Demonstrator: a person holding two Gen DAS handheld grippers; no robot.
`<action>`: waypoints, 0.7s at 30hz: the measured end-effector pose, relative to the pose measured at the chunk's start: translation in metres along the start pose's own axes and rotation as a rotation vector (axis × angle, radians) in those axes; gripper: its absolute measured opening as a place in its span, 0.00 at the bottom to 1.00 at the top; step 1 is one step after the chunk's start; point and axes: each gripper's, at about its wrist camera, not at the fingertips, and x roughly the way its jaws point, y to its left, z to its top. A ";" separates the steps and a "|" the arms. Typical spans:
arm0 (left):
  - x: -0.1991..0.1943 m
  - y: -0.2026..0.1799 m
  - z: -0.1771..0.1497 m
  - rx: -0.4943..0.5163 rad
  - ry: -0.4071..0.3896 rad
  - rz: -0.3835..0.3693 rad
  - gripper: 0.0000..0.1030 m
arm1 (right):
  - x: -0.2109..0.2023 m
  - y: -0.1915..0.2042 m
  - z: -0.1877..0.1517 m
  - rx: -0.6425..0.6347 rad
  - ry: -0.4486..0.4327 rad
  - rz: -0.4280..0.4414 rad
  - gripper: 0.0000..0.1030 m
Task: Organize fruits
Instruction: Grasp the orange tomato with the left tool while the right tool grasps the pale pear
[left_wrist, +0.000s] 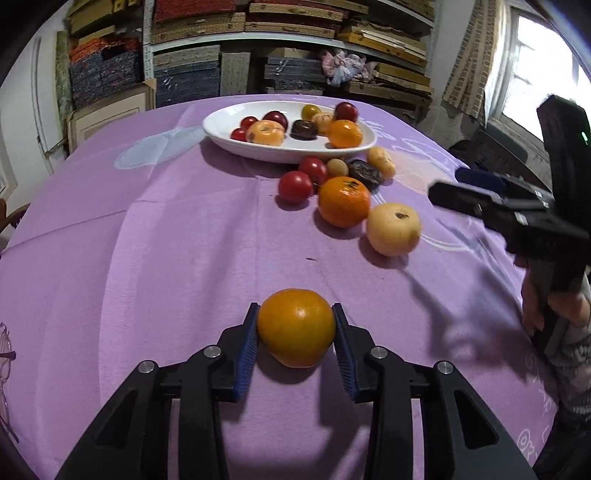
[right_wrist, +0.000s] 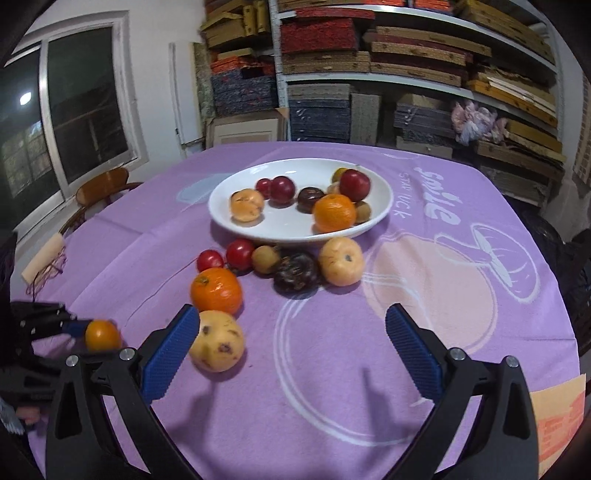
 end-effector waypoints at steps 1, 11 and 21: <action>-0.001 0.006 0.002 -0.023 -0.009 0.013 0.37 | 0.004 0.010 -0.002 -0.030 0.015 0.001 0.96; -0.002 0.020 0.003 -0.049 -0.020 0.022 0.37 | 0.029 0.028 -0.006 -0.088 0.125 0.023 0.69; 0.001 0.019 0.001 -0.050 -0.003 0.017 0.37 | 0.039 0.038 -0.005 -0.105 0.168 0.052 0.45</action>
